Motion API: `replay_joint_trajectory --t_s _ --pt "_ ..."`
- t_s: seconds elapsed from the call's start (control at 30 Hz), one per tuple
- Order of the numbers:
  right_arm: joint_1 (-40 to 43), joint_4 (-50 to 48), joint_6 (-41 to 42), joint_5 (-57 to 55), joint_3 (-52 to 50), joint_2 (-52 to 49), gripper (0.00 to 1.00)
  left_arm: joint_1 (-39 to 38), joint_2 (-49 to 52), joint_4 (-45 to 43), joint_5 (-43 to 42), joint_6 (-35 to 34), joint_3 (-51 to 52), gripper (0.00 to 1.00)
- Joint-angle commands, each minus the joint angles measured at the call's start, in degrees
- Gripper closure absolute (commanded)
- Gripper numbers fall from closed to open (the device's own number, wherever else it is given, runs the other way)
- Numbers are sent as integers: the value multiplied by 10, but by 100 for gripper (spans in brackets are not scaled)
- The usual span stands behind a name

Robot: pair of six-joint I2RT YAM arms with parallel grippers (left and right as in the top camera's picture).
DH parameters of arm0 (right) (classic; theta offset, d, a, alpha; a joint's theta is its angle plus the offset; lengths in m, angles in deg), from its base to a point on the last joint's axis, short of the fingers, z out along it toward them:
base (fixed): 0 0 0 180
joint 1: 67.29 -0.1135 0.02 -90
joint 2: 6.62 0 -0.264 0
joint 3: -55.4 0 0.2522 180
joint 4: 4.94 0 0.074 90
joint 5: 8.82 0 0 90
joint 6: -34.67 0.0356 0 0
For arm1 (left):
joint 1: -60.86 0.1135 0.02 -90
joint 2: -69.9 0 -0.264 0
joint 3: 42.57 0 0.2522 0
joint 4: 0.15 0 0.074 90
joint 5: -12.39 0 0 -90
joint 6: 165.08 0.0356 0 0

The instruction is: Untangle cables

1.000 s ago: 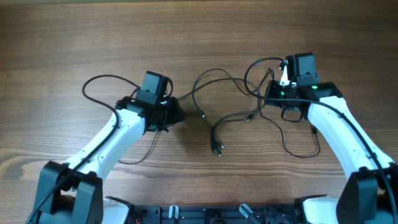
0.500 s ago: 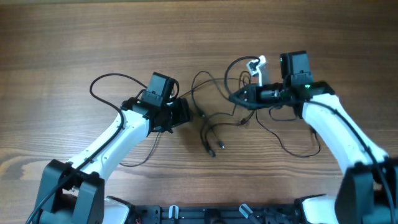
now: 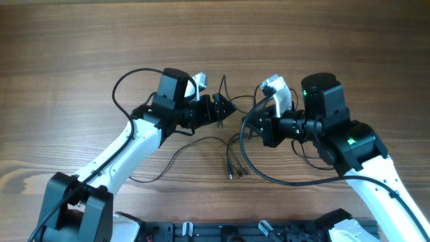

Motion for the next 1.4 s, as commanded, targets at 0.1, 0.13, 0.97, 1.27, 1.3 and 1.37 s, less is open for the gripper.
replay_joint_trajectory --t_s 0.1,0.13,0.97,1.27,1.3,1.37 --pt "-2 0 -28 111 2 7 95 -3 3 0 -34 13 -3 15" --pt "-2 -1 -26 95 2 7 95 -7 3 8 -40 13 -3 16" --pt "-2 -79 122 41 2 3 96 -182 14 -38 172 75 -3 32" --pt "-2 -24 123 -94 2 3 96 -169 16 22 301 75 -3 96" --pt "-2 -18 123 -108 2 3 96 -162 16 28 303 75 -3 96" --pt "-2 4 140 -188 2 3 96 -143 12 43 303 75 -3 96"
